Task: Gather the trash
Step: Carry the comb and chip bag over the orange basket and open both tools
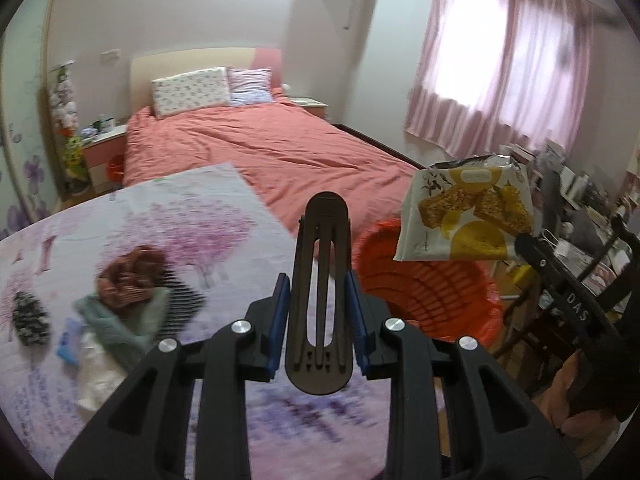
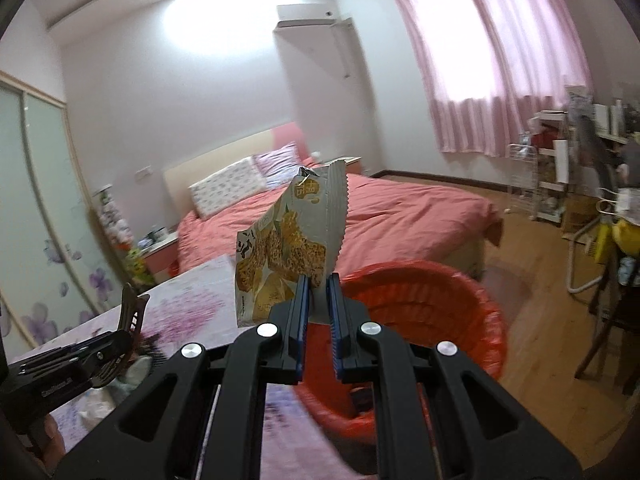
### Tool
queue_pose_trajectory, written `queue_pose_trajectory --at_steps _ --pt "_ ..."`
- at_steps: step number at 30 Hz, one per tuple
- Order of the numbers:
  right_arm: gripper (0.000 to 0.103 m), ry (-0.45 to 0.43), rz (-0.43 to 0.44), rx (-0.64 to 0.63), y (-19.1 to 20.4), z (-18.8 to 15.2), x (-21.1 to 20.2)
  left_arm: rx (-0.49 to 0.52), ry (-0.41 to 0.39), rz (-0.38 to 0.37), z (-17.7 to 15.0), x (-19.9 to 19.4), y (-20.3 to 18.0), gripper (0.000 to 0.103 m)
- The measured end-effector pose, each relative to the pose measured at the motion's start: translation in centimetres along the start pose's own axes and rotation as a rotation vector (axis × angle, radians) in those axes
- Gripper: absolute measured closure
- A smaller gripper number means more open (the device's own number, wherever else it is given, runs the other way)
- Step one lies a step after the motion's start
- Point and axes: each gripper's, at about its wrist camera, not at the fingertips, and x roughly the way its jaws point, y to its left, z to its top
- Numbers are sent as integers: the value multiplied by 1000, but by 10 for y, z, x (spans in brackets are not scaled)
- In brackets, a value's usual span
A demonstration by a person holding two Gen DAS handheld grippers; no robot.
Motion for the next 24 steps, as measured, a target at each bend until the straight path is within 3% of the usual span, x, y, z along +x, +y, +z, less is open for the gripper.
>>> queue_pose_trajectory --at_steps 10,20,22,24 --pt "93 9 -118 45 -51 -4 21 66 54 -112 5 64 -75 75" --pt "92 87 -136 89 -75 -12 40 83 151 -131 -1 135 -110 74" --pt "91 105 -129 92 -77 -13 42 67 171 -115 -3 145 -108 71" --pt "78 116 -125 94 -79 -15 44 55 182 -104 -3 151 -104 63"
